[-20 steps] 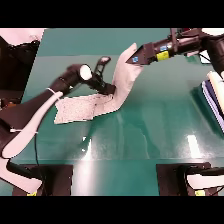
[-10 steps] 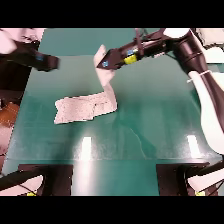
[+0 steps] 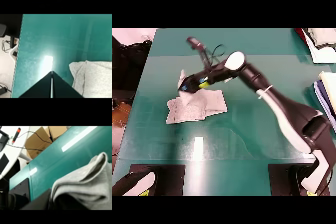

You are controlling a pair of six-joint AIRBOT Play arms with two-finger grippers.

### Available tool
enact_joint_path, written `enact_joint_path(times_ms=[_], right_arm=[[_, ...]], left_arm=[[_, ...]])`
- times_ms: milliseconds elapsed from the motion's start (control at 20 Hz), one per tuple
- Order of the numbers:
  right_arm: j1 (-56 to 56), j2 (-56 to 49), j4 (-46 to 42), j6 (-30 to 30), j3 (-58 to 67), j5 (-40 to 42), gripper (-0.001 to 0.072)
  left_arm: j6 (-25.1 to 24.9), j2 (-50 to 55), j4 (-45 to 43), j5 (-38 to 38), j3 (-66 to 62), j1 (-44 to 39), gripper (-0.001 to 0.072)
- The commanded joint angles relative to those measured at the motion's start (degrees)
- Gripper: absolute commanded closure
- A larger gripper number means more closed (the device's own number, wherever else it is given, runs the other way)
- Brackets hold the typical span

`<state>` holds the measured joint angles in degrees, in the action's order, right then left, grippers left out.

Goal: Fold the shirts.

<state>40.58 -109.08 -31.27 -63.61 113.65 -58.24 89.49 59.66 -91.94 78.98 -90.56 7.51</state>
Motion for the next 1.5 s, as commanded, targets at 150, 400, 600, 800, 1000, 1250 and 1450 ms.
enact_joint_path(times_ms=[150, 400, 600, 800, 1000, 1250, 1450], right_arm=[[6.5, -5.8, 1.1, 5.2, 2.9, 6.3, 0.0177], [-5.1, -2.5, -10.8, -2.4, 2.6, -13.8, 0.0179], [-17.6, 0.6, -19.5, -6.3, -6.9, -24.3, 0.0178], [-27.3, 1.8, -18.5, -10.7, -19.0, -23.5, 0.0178], [-27.7, 1.8, -10.6, -10.5, -26.9, -14.6, 0.0178], [-20.9, -1.4, -8.7, -10.2, -25.5, -8.0, 0.0178], [-14.6, -6.7, -0.1, -10.1, -19.5, -5.3, 0.0178]], left_arm=[[0.1, -0.6, 1.6, 3.4, 0.0, 1.0, 0.0681], [0.0, -0.6, 2.0, 4.6, 0.0, 1.0, 0.0681], [0.1, -0.6, 5.9, 4.6, 0.0, 1.0, 0.0681], [-1.0, -0.4, 9.3, 4.3, 0.2, 0.7, 0.0681], [-1.0, -0.1, 10.2, 2.8, 1.2, 0.7, 0.0681], [-1.0, -0.1, 10.3, 2.7, 4.9, 0.7, 0.0681], [-1.9, -0.1, 10.5, 2.9, 5.3, 0.7, 0.0681]])
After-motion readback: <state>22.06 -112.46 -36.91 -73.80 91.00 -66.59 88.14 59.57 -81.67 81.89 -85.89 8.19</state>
